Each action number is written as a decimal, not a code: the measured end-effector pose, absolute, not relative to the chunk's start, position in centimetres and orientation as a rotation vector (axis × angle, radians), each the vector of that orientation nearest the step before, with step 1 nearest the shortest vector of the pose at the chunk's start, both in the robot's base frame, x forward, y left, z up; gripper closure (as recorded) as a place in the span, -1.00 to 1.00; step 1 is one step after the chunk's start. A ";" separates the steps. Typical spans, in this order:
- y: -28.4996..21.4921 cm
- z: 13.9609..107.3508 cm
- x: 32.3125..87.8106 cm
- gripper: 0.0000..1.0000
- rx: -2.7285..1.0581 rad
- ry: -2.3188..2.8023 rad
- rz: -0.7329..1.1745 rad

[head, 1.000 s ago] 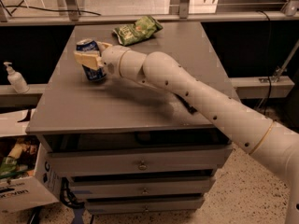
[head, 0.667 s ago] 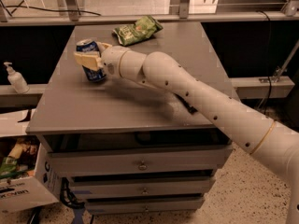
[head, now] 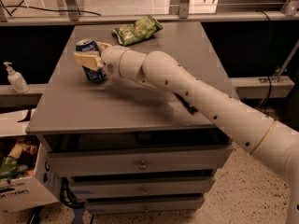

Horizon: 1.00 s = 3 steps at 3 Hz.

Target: Place pepsi can upright

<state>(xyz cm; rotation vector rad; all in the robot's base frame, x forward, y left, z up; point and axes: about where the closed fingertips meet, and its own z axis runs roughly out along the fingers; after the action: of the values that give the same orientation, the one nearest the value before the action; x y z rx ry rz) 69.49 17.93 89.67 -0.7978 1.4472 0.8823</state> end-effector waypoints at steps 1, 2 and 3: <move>17.9 89.7 69.5 -0.74 -0.798 1.447 0.882; 16.1 88.9 68.4 -1.00 -0.808 1.475 0.846; 14.4 88.6 67.4 -1.00 -0.821 1.497 0.805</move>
Offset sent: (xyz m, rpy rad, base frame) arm -0.0263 -0.0511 -0.0198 -0.0915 0.0090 -0.0568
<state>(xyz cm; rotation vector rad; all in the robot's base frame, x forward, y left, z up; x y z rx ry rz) 67.43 14.36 88.64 -0.8213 1.4968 0.8047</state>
